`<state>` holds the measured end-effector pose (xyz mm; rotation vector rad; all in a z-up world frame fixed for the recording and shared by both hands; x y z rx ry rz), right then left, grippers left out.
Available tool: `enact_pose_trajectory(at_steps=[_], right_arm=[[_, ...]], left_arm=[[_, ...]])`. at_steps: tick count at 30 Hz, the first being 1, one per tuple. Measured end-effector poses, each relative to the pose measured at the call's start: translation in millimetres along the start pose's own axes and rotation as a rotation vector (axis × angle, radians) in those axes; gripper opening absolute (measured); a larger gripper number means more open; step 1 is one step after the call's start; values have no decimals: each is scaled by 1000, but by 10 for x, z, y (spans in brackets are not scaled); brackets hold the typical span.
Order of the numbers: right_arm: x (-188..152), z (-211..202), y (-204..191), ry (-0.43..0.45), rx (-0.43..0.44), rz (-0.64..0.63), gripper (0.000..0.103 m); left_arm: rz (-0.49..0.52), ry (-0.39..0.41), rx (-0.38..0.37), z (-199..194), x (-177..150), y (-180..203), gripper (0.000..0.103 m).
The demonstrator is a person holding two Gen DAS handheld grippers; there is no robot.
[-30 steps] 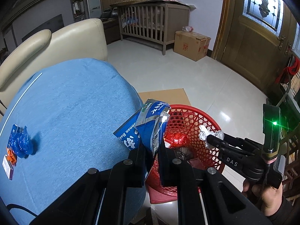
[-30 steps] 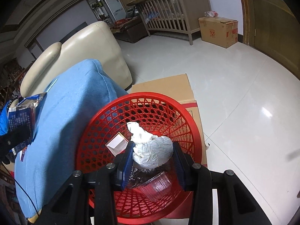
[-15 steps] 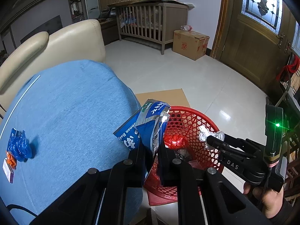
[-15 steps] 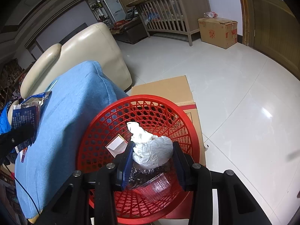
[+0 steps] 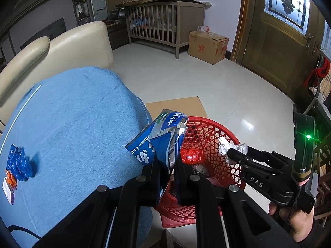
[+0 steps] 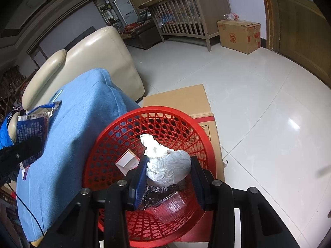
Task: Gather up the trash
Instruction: 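Move both tools back over the table toward the blue bags, then grasp the blue plastic bags with the right tool while the left tool grasps the white box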
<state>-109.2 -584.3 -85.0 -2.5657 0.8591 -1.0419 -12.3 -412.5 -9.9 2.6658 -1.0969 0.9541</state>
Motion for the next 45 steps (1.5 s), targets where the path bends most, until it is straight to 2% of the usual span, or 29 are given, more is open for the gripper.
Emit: enact_pose_trajectory(at_steps=[2, 3, 4, 6, 7, 8, 10, 12, 15, 17, 20, 27, 29, 33, 36, 39, 42, 45], right_arm=[[21, 22, 40, -12, 6, 16, 47], [27, 38, 54, -20, 14, 22, 56], [35, 47, 64, -25, 22, 27, 68], [53, 14, 84, -9, 9, 31, 72], [62, -9, 100, 0, 15, 40, 72], [73, -38, 120, 10, 21, 54, 72], [101, -121, 163, 42, 11, 80, 72], [138, -243, 194, 85, 4, 109, 72], [215, -413, 160, 147, 9, 122, 72], [259, -493, 83, 177, 17, 120, 73], [321, -519, -183, 187, 50, 79, 73], [309, -195, -1289, 89, 155, -122, 73], [266, -57, -1627, 48, 186, -186, 73], [110, 311, -2495, -54, 255, -362, 73], [-16, 585, -3273, -118, 331, -552, 73], [-107, 841, -3984, -151, 360, -740, 73], [-135, 1036, -4504, -158, 381, -852, 73], [-180, 1345, -4907, -179, 349, -934, 73]], left_arm=[[1, -6, -6, 27, 7, 18, 12], [3, -12, -13, 47, 12, 38, 12], [7, -21, -20, 77, 16, 62, 12], [1, -40, -23, 141, 18, 100, 12], [-6, -50, -38, 180, 28, 113, 18], [-7, -59, -47, 206, 34, 126, 38], [1, -69, -50, 224, 38, 144, 67], [2, -24, -45, 141, 31, 119, 69], [-18, -21, -71, 35, 16, -39, 70], [-69, 2, -67, -92, -52, -304, 69], [-146, 28, -19, -242, -218, -796, 70], [-403, 10, 152, -424, -976, -2271, 72], [-524, 0, 213, -481, -1278, -2796, 72], [-729, -22, 291, -564, -1809, -3612, 72], [-818, -41, 334, -607, -2141, -3970, 72], [-867, -57, 349, -609, -2373, -4183, 72], [-890, -72, 356, -624, -2484, -4278, 73], [-921, -79, 352, -560, -2536, -4408, 73]])
Point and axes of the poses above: each gripper's, at about its wrist camera, not at the fingertips, and z roughly the way its jaws point, y to its right, x to its top, the point moved 1 cm from there along z, roughly the way its jaws point, and after that the axes turned 9 degrees about x, right-handed, at the moved point
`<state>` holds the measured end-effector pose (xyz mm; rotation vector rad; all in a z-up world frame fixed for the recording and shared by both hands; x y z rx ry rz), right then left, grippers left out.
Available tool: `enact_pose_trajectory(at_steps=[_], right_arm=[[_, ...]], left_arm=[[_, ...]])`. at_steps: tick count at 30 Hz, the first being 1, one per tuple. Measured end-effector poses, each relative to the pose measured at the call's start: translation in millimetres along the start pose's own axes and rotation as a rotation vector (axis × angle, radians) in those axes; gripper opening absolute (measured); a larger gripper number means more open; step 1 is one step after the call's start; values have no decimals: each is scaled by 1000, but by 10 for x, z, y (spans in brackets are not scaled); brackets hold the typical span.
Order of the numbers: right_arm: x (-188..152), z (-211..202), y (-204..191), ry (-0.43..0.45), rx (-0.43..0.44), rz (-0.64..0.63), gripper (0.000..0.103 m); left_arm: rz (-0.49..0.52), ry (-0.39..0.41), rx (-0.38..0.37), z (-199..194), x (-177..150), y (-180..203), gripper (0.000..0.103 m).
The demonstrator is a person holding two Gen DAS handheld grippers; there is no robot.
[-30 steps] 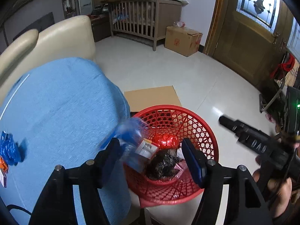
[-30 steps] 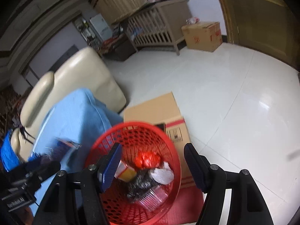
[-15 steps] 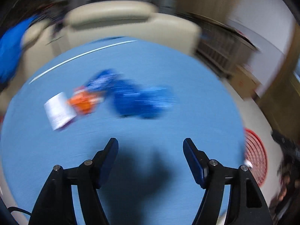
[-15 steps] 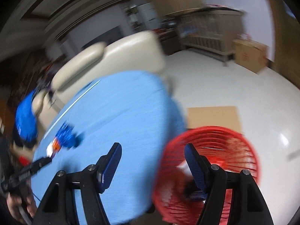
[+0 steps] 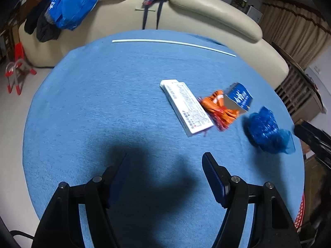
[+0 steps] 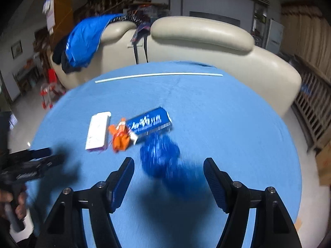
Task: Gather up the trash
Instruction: 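Grasp the blue plastic bags with the right tool while the left tool grasps the white box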
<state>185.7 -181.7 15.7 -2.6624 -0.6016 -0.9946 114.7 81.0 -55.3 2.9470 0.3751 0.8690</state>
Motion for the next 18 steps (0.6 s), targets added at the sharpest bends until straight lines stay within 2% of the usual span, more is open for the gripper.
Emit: enact_pose_trajectory(at_steps=[2, 5, 6, 7, 12, 18], right_arm=[[73, 274, -11, -55, 3, -14, 73], [-34, 561, 56, -140, 16, 4, 72], [-85, 648, 83, -154, 18, 18, 61], [-149, 663, 105, -161, 33, 34, 54], [-260, 492, 266, -108, 62, 124, 49], [-480, 80, 478, -39, 89, 219, 49]], left_arm=[[-18, -1, -2, 29, 49, 3, 73], [-27, -1, -10, 86, 173, 115, 74], [-21, 0, -7, 130, 225, 202, 74], [-18, -2, -7, 165, 256, 262, 74], [10, -36, 11, 461, 415, 659, 74], [24, -44, 118, 718, 494, 874, 74]])
Point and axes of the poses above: each gripper's, at about its wrist camera, not at the fingertips, and z roughly the way its jaws point, y to its right, x to its top, the point moved 1 cm from there along z, roughly the way its jaws point, and after that the axes turned 9 degrees about x, right-handed, at the moved point
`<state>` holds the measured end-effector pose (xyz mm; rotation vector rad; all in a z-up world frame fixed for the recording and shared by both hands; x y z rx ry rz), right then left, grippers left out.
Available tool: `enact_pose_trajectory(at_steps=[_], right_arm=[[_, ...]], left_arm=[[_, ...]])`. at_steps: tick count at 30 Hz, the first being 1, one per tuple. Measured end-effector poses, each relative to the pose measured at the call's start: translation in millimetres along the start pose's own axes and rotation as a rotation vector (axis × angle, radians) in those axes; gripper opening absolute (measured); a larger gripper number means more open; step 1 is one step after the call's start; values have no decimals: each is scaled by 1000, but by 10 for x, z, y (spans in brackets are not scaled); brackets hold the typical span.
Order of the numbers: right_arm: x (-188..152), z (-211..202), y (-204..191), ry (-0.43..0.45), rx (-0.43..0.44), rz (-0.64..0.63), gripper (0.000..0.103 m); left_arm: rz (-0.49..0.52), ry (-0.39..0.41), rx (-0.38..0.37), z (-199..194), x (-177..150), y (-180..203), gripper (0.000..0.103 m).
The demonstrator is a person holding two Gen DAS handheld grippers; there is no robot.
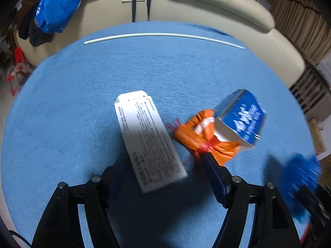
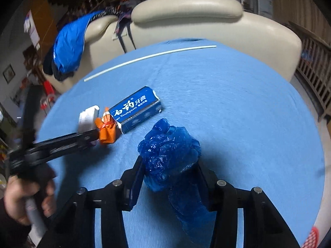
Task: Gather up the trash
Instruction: 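Grasp the blue plastic bags with the right tool while the left tool grasps the white box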
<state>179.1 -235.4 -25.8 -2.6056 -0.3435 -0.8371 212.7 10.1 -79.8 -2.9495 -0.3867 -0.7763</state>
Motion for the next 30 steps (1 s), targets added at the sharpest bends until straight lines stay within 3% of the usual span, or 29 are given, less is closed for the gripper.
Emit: enact_pose_trajectory(at_steps=[1, 2, 6, 14, 23, 30], right_arm=[[-46, -76, 22, 13, 8, 11, 49], [-84, -127, 17, 26, 19, 22, 49], [-203, -309, -1, 61, 38, 51, 49], [-452, -571, 32, 110, 54, 131, 49], [-754, -995, 39, 196, 64, 209, 49], [-915, -1164, 69, 228, 70, 245, 49]], left_arm=[[1, -11, 26, 53, 7, 8, 69], [11, 8, 54, 51, 17, 30, 55], [40, -6, 58, -2, -24, -16, 49], [56, 65, 76, -447, -323, -178, 48], [117, 174, 27, -1049, -652, -79, 48], [152, 237, -4, -1392, -720, 53, 48]])
Point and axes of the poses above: each gripper's, at about its wrist camera, not at the fingertips, and z roughly the way its jaws point, y to its right, x to its top, the point moved 1 cm from there along z, roughly the way its jaws point, and after that the axes turned 9 degrees about x, right-handed, at the moved point
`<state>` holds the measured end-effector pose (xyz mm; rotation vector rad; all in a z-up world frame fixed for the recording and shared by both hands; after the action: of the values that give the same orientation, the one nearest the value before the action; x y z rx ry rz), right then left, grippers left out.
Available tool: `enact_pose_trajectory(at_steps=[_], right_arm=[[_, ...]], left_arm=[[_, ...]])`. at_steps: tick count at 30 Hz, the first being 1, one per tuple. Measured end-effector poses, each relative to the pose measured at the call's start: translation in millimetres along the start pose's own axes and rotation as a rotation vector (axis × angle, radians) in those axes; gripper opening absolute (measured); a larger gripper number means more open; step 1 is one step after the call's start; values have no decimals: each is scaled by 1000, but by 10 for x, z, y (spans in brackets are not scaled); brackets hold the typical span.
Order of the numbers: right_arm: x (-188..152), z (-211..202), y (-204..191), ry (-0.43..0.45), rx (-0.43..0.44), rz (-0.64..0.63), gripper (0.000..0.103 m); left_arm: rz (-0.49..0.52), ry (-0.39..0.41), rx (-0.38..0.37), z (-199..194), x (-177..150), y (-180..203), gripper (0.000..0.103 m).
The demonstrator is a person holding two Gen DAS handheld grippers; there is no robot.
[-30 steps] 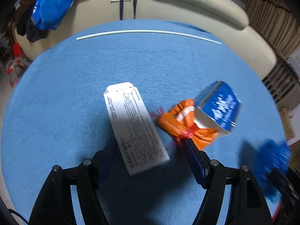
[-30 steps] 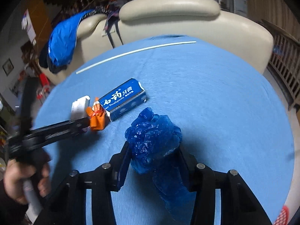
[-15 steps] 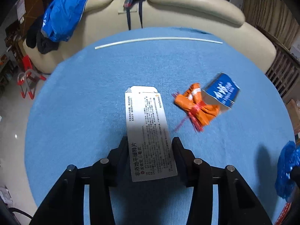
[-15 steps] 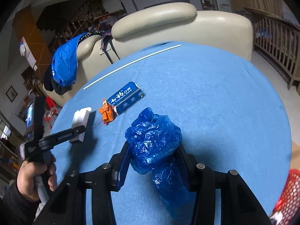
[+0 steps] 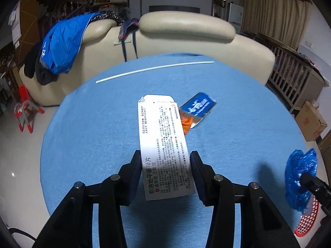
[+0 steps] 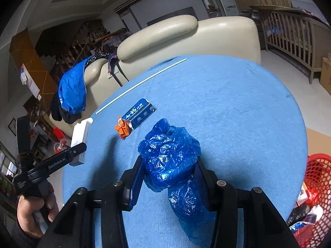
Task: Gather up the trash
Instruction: 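Grasp the blue plastic bags with the right tool while the left tool grasps the white box, then carry blue bags and white box to the red basket and open both tools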
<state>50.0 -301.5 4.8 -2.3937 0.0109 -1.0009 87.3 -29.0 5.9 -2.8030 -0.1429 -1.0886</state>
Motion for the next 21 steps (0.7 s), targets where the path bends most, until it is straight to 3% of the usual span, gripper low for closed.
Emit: enact_pose_trajectory(at_steps=[12, 16, 21], right_arm=[[-111, -273, 206, 50, -20, 51, 49], [-146, -483, 356, 90, -49, 90, 49], [-275, -877, 692, 150, -119, 160, 49]], left_arm=[[52, 27, -37, -137, 29, 315, 48], [75, 30, -107, -243, -9, 550, 48], [174, 39, -235, -414, -136, 1091, 48]])
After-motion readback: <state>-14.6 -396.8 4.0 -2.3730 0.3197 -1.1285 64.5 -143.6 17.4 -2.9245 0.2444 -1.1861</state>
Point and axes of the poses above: each gripper's, at about its wrist camera, not at the fingertips, and z roughly the way its jaws point, y to its right, x to its top, the point moved 1 cm from there along z, roughly the way its jaws point, and after that the axes turned 9 degrees about x, right-handed, at the moved point
